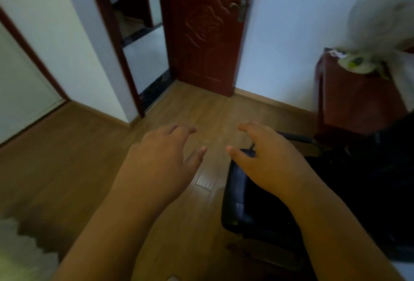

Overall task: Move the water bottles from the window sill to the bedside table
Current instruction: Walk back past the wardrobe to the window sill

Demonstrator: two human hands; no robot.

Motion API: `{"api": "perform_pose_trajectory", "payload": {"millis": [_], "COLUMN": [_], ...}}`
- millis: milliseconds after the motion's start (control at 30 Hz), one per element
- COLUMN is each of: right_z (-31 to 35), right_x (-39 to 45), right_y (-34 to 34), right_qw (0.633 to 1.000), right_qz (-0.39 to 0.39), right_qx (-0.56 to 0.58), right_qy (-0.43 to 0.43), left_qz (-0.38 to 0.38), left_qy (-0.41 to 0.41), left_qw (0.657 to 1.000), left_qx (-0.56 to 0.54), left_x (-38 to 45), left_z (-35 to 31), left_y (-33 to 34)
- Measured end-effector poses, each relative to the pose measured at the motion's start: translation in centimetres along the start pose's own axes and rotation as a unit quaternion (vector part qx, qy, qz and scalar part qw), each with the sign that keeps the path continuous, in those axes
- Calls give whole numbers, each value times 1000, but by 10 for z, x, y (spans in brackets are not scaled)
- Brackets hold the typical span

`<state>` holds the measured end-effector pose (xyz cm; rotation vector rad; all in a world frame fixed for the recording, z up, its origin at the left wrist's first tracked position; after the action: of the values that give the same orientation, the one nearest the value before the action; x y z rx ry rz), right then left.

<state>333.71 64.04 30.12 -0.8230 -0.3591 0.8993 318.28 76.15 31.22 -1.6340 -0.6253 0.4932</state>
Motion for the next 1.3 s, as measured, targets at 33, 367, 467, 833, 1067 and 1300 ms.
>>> {"api": "perform_pose_trajectory", "payload": {"millis": [33, 367, 467, 833, 1067, 1300], "right_z": [18, 145, 169, 220, 228, 244], "right_x": [10, 61, 71, 104, 104, 107], "right_y": [14, 114, 131, 152, 165, 178], "right_qw": [1000, 977, 966, 919, 886, 867], "right_qz": [17, 127, 165, 254, 321, 336], "right_qx": [3, 5, -4, -12, -20, -25], "right_qy": [-15, -169, -201, -302, -336, -366], "left_qz": [-4, -14, -14, -61, -52, -58], "left_qy": [-19, -196, -257, -421, -460, -486], "left_qw": [1000, 980, 966, 904, 886, 872], "left_qx": [5, 12, 18, 30, 23, 31], "left_x": [-4, -50, -63, -85, -95, -105], "left_z": [23, 162, 183, 185, 163, 177], "left_y": [-4, -30, -36, -56, -52, -54]}}
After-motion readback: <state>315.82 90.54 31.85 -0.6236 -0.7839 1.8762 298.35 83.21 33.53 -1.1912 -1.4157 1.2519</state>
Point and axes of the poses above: each hand's wrist, its own x-axis towards the middle knuckle, its own y-axis out of the palm, z = x × y, the point moved 5 cm from there along x, towards the middle knuckle, and after that the axes turned 13 degrees about x, right-handed, at the moved point
